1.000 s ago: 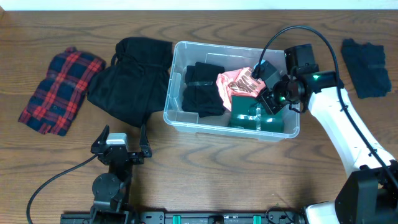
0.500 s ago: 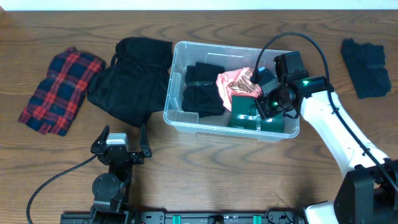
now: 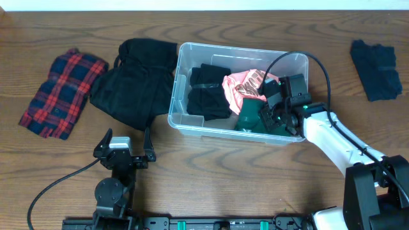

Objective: Pack container
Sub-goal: 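Press the green cloth down in the bin and open the right gripper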

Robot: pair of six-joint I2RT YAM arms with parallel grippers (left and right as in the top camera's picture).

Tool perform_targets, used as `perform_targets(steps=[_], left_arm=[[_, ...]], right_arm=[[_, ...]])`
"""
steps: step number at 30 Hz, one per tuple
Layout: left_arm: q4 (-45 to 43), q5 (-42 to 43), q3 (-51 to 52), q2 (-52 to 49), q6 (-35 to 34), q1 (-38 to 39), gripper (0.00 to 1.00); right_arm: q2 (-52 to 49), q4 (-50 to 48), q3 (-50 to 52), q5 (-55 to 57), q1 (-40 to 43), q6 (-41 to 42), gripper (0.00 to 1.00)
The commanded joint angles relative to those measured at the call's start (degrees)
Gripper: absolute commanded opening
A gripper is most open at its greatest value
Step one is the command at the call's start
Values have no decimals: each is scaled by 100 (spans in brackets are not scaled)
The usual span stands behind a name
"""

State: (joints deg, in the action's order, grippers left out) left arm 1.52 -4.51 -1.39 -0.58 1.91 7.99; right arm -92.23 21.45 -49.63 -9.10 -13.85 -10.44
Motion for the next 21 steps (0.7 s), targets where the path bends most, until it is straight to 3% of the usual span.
perform_targets(steps=[1, 11, 18, 21], left_arm=[[210, -109, 116, 31, 79, 9, 98], [210, -109, 116, 31, 79, 9, 98], [210, -109, 116, 31, 79, 9, 98], [210, -109, 116, 31, 79, 9, 98]], right_arm=[[17, 2, 52, 332, -46, 76, 4], [763, 981, -1405, 326, -48, 85, 12], [1357, 2625, -2017, 323, -48, 1255, 11], [1421, 3521, -2009, 197, -48, 1827, 1]])
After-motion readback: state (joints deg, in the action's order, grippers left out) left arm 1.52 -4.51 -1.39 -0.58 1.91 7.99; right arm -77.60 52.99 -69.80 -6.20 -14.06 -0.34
